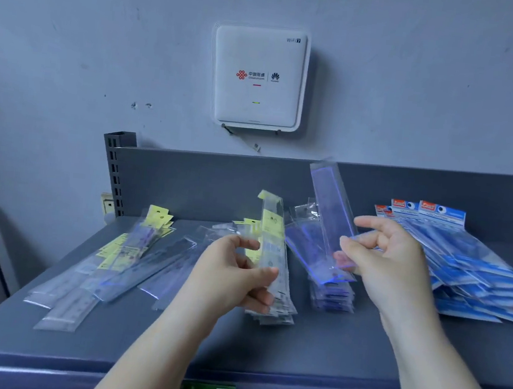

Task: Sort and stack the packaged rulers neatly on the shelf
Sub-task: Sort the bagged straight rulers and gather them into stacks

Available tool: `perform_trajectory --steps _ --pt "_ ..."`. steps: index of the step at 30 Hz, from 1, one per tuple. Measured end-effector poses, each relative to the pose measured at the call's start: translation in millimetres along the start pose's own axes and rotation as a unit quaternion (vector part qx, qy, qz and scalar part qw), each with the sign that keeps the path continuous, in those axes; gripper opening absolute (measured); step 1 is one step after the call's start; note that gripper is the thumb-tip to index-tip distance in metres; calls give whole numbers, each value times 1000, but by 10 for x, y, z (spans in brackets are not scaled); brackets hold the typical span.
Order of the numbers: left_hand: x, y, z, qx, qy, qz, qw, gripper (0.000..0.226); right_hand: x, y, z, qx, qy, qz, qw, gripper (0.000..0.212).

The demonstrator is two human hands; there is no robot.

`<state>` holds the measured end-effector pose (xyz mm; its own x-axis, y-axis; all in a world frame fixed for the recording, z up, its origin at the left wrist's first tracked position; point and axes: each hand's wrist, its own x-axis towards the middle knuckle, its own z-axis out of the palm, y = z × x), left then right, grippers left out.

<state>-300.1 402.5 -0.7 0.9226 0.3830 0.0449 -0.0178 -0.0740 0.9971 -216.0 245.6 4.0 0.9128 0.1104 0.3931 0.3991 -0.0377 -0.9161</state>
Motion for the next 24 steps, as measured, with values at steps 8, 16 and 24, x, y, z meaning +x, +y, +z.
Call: perform_trajectory --steps 8,16,24 --pt "149 -193 78 341 77 60 935 27 40 179 5 -256 -41 -7 966 22" --pt "115 -219 43 421 85 43 902 33 -45 31 59 -490 -42 -19 871 28" --pt "89 -148 -27 507 33 167 845 43 146 43 303 -556 -261 -94 784 43"
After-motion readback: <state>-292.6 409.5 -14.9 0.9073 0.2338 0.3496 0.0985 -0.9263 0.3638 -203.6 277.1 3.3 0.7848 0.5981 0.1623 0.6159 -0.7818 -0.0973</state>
